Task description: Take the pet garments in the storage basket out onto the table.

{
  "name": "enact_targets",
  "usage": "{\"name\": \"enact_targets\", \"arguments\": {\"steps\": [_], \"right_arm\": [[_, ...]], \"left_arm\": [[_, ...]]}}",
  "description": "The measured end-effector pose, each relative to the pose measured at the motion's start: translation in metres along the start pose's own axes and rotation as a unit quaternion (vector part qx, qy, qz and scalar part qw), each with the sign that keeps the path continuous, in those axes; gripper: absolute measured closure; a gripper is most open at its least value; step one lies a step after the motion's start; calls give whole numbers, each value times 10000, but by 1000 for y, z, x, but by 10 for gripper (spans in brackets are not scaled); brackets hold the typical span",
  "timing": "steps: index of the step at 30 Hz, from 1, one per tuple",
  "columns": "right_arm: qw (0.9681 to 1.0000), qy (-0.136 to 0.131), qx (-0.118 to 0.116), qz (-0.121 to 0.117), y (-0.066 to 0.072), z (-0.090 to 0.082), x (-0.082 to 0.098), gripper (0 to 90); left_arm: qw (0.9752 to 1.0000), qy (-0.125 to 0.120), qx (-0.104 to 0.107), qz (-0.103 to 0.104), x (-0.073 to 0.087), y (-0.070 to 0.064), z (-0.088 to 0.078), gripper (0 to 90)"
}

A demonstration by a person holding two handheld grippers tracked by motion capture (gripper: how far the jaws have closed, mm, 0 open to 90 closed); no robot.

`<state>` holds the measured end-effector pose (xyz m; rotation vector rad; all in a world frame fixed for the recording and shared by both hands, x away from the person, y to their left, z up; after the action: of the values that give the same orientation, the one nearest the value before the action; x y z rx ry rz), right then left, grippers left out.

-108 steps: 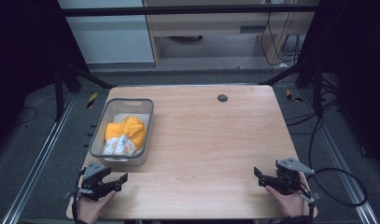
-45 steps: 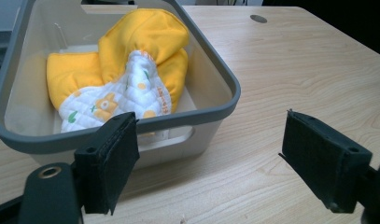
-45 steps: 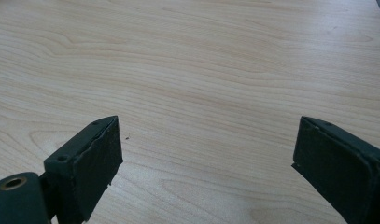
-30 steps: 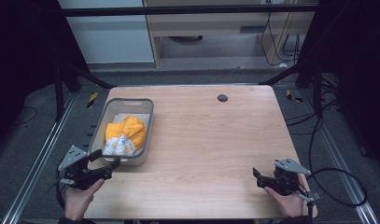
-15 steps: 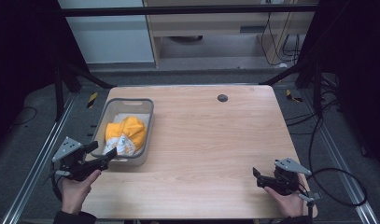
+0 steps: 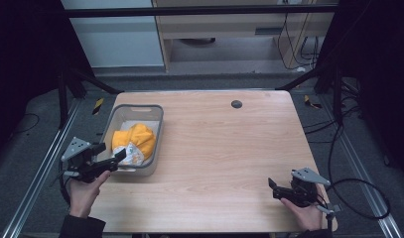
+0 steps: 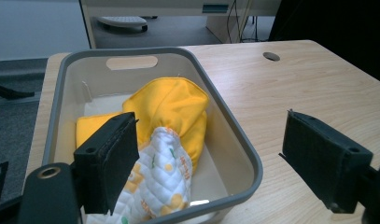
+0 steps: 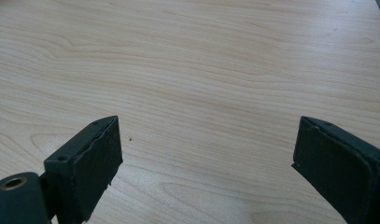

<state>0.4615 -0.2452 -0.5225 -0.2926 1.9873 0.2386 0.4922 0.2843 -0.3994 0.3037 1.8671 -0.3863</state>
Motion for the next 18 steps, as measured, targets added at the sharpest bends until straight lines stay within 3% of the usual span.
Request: {"name": "enact_targets", "arguments": {"steps": [18], "right_arm": [[10000, 25, -31, 45, 0, 0, 0, 81]], "left_arm": [[9986, 517, -113, 68, -2, 16, 30, 186]]}}
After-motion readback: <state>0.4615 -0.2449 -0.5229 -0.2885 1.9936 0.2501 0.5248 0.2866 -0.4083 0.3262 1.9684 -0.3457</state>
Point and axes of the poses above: each handheld gripper's, and its own axes: z roughly forward along the jaws, x roughly out of its underside, y roughly to its left, the point moved 7 cm from there along z, roughly forward along the jaws, and after that the axes turned 8 degrees about -y, right-handed, at the moved point
